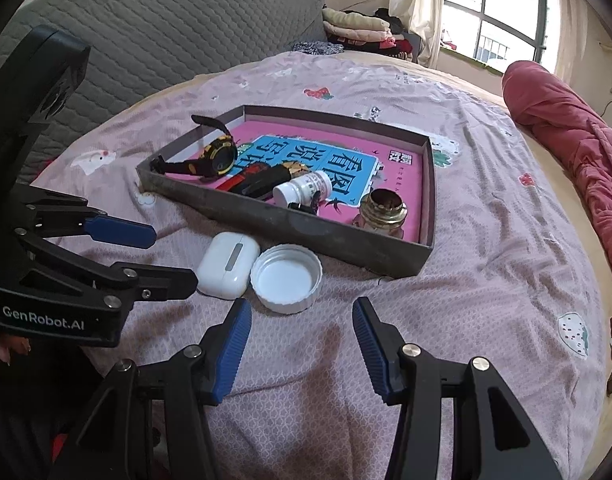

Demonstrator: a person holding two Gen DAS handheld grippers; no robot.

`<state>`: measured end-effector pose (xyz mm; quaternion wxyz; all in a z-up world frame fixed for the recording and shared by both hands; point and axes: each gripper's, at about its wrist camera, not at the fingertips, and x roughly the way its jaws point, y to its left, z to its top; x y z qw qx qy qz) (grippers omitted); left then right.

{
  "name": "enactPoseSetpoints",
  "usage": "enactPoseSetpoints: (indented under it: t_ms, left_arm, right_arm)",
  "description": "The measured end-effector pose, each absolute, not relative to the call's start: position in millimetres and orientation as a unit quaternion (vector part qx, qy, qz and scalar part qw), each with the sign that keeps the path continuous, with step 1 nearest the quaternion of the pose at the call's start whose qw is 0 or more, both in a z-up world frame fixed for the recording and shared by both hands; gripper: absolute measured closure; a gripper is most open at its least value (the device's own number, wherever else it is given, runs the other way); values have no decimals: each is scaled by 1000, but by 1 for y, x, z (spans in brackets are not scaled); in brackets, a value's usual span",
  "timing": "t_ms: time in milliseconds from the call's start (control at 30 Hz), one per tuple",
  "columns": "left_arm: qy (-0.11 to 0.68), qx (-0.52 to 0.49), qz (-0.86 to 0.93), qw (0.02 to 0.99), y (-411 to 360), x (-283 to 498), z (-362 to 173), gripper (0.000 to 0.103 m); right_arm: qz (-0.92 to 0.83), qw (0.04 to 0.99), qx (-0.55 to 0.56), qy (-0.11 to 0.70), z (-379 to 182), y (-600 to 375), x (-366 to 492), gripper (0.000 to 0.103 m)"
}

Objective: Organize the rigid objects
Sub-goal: 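Lower left tool around the white earbuds case while right tool approaches the white bottle cap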

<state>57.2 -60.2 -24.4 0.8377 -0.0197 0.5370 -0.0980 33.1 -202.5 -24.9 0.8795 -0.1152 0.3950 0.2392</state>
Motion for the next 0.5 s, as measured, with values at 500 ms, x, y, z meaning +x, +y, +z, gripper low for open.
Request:
enactPoseSetpoints:
  t_ms: [500]
  left_arm:
    - [558,-25,-96,824,-80,79,-50,40]
  right_arm:
    - [240,869,-132,413,-40,-199,41,51]
